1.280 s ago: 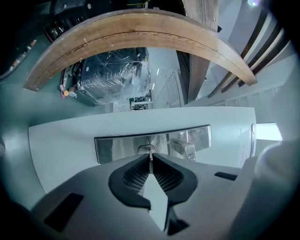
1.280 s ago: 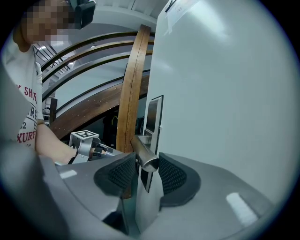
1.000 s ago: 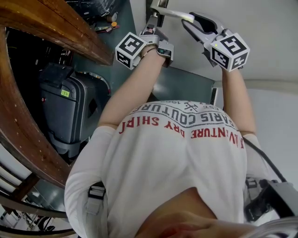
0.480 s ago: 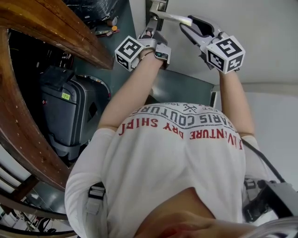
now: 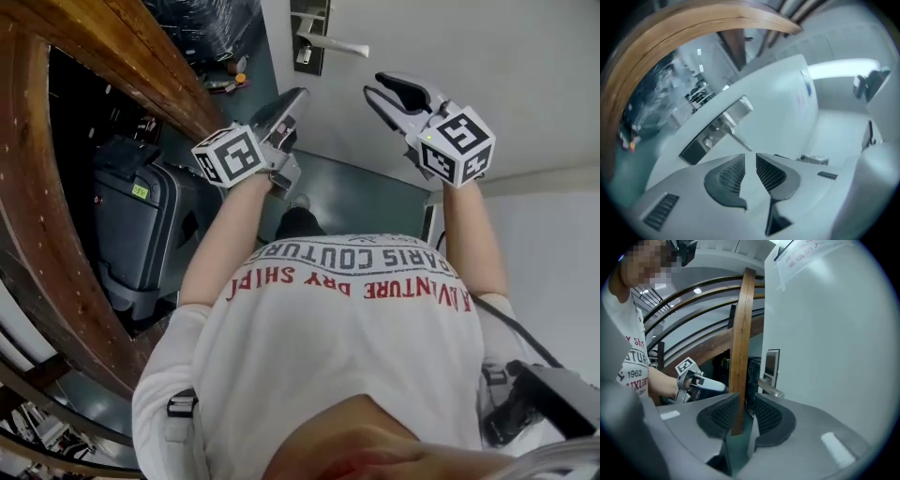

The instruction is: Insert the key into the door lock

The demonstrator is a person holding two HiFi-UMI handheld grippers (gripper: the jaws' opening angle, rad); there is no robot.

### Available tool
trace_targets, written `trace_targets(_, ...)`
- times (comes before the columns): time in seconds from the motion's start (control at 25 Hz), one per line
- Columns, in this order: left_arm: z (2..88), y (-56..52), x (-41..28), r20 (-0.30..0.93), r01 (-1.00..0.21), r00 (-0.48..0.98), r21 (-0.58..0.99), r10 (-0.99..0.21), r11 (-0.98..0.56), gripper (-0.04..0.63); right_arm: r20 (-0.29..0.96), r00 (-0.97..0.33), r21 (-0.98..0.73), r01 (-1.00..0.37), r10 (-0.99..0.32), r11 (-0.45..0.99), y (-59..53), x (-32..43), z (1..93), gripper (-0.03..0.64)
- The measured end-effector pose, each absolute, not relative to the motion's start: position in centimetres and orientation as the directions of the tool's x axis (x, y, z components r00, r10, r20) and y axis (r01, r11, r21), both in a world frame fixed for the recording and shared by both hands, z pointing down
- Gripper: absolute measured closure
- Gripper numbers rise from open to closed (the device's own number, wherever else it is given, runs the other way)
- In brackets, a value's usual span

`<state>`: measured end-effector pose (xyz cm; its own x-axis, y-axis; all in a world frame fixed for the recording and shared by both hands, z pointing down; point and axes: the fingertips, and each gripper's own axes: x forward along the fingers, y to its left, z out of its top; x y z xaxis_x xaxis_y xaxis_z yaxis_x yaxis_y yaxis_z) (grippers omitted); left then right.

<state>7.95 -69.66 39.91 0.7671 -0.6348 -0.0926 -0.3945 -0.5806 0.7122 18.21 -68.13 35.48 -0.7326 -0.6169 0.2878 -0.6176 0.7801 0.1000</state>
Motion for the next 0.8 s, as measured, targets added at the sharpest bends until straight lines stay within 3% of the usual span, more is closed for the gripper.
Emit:
trace_targets(0.08, 37.4, -65.5, 8.0, -0.019, -0.514, 0.796, 0.505, -0.605, -0.693, 0.571, 0.299, -0.764, 0.037, -0.589, -0.571, 0.807, -65.0, 18.0, 36.1, 0.608)
trace_targets(0.2, 35.8, -59.9, 8.5, 0.125, -0.584, 0.811, 0.226, -0.572, -0.780, 0.594, 0.309, -0.795, -0.018, -0.553, -0.521, 0.833, -60.6, 17.1, 36.4, 0.615)
trace_targets(0.28, 35.6, -56.8, 8.3, 0.192, -0.582, 0.809, 0.132, -0.555, -0.803, 0.594, 0.312, -0.799, -0.009, -0.543, -0.514, 0.839, -57.8, 16.3, 36.2, 0.615)
trace_targets(0.8, 39.4, -34.4, 1.7, 0.289, -0.510, 0.839, 0.124, -0.461, -0.851, 0.594, 0.361, -0.766, -0.049, -0.584, -0.531, 0.810, -33.6, 6.6, 40.9, 0.615)
